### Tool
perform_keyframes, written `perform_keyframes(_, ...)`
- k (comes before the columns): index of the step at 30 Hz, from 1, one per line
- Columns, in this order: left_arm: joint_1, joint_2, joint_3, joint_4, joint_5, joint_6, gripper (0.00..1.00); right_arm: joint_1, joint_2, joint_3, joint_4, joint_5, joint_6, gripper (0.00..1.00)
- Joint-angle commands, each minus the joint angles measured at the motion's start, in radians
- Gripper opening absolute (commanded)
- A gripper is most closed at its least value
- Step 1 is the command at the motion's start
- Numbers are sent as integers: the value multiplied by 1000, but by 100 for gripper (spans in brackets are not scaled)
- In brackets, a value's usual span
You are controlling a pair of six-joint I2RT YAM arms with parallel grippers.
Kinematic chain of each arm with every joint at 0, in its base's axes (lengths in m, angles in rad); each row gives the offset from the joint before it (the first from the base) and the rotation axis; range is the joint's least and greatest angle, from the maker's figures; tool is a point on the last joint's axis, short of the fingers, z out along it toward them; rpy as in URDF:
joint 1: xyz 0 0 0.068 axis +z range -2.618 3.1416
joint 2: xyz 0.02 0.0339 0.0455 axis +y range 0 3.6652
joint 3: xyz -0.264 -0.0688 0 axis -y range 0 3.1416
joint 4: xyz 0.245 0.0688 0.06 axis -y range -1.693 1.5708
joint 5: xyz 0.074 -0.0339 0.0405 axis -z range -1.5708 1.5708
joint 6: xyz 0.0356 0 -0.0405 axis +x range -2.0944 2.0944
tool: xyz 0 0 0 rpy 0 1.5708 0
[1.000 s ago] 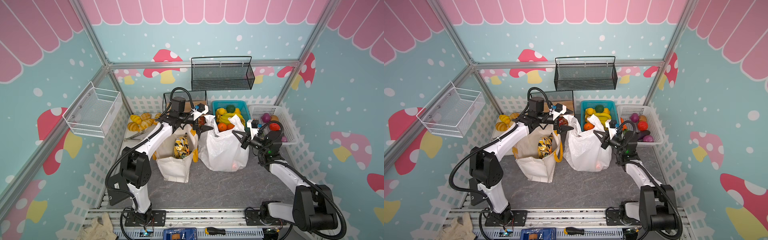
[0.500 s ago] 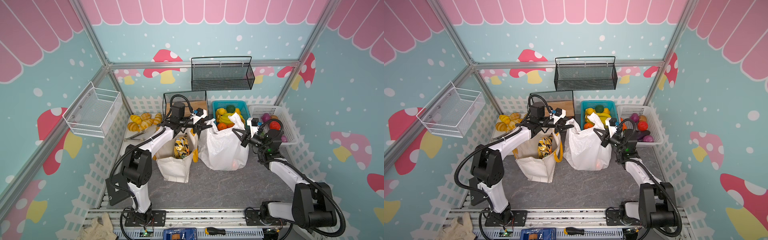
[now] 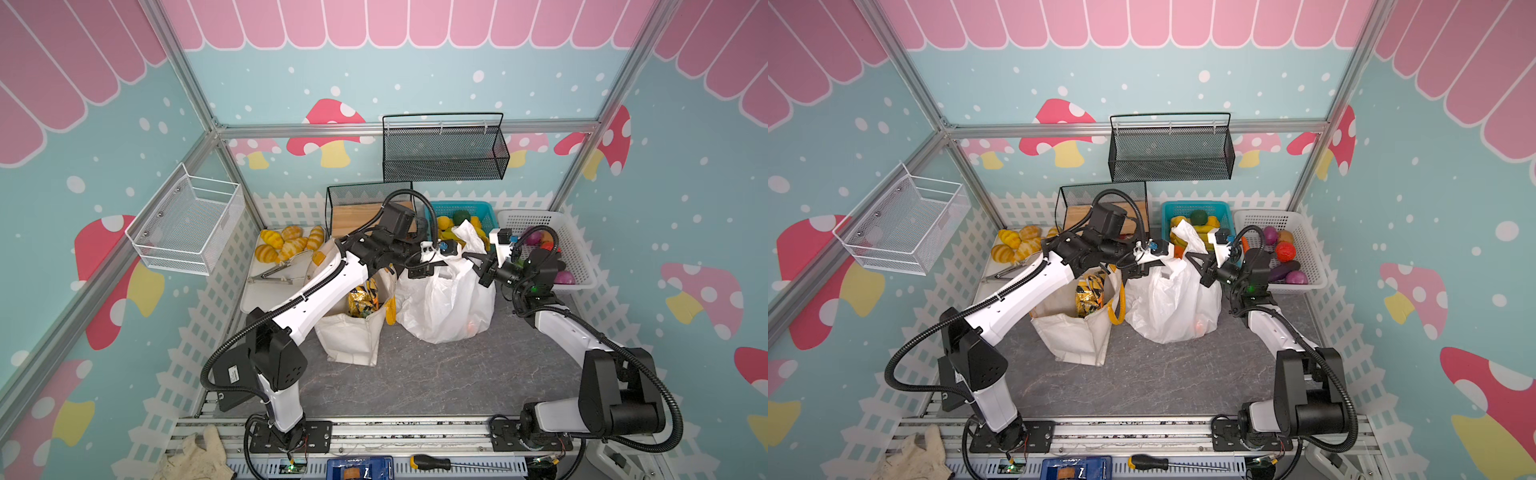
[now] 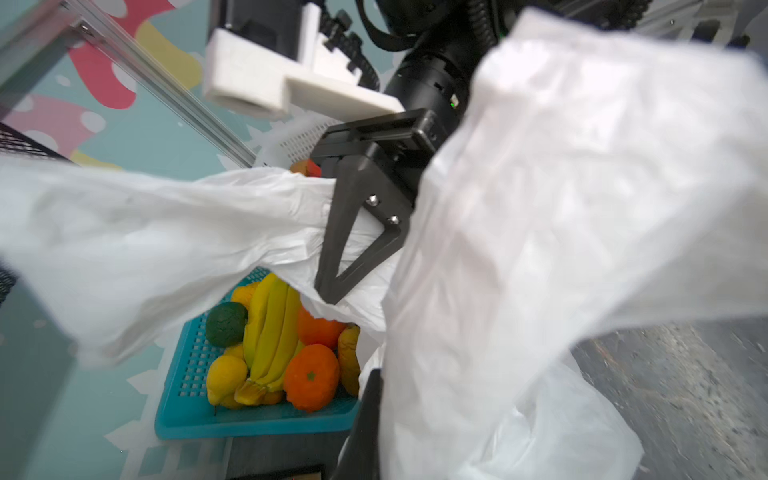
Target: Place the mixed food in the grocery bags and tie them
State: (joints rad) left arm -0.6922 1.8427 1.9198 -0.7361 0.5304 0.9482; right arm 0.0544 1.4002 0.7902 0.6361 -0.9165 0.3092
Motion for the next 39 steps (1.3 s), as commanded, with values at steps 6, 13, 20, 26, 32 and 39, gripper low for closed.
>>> perform_keyframes(6,-42,161,291,-291,-226,-45,0,7,-23,-20,-4,-136,-158,0)
perform_keyframes(13,-58,229,412,-308,-248,-133,0,8,-12,-84,241,-157,-37,5)
perform_keyframes(20,-78,280,463,-301,-302,-185,0,29,30,-115,471,-185,119,14)
perform_keyframes(26,-81,293,466,-283,-337,-195,0,41,24,-140,578,-167,186,31)
perform_keyframes(32,-82,287,452,-278,-341,-182,0,41,11,-146,598,-71,250,54)
perform_keyframes(39,-82,284,448,-275,-349,-172,0,46,5,-149,609,22,343,54)
